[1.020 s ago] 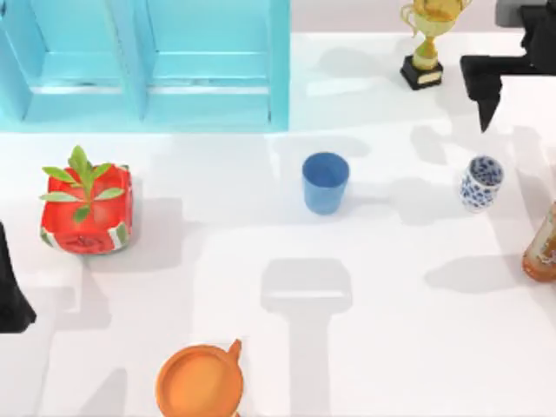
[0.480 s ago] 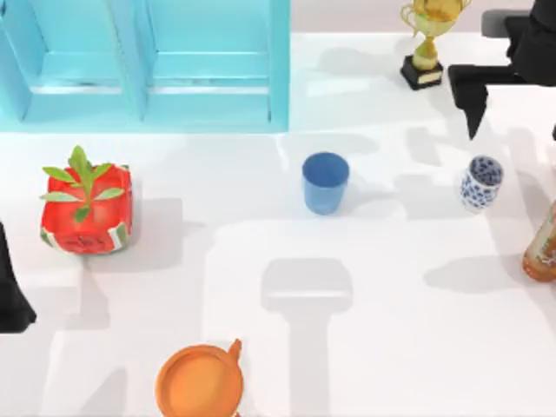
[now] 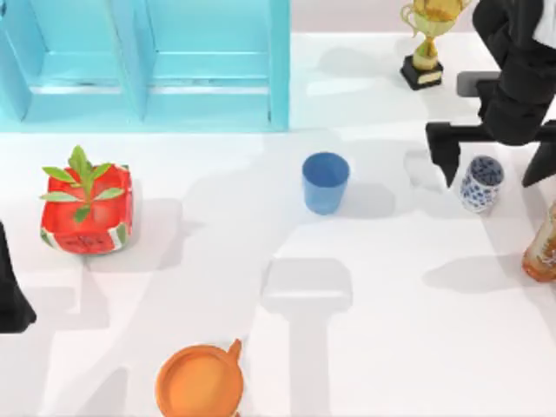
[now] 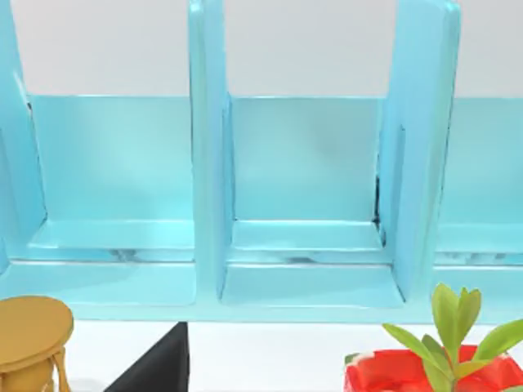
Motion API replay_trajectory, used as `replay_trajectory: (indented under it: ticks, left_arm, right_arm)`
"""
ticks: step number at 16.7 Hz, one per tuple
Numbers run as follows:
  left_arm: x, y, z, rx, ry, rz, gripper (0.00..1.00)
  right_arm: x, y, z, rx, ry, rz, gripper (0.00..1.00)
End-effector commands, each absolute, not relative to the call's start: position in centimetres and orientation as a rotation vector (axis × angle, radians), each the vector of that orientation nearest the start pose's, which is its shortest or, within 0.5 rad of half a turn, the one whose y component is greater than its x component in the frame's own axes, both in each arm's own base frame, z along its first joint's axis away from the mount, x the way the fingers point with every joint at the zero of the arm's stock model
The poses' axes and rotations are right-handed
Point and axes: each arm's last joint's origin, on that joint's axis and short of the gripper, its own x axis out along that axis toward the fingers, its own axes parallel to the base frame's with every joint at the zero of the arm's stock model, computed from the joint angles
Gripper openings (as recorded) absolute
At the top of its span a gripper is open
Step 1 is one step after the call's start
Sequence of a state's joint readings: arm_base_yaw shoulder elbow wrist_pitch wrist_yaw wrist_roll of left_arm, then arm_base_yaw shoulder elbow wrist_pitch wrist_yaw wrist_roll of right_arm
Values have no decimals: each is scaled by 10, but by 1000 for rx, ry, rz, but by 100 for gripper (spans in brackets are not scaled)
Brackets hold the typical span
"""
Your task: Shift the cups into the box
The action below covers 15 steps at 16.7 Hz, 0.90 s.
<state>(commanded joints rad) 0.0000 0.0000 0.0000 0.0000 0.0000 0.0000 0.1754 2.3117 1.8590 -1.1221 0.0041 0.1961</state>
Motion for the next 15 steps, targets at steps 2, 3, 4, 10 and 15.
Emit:
replay_trajectory:
  ticks: [2,3,4,10,15]
  left_arm:
    - [106,-1,160,0,0,0,100]
    - [106,-1,160,0,0,0,100]
    - [106,-1,160,0,0,0,100]
    - [106,-1,160,0,0,0,100]
    - [106,-1,160,0,0,0,100]
  right_arm:
    - [438,76,140,8,1571,-8,100]
    - [437,74,139,8,1572,-8,100]
    - [437,74,139,8,1572,-8,100]
    - [437,74,139,8,1572,-8,77]
    - [437,74,139,8,1572,-8,40]
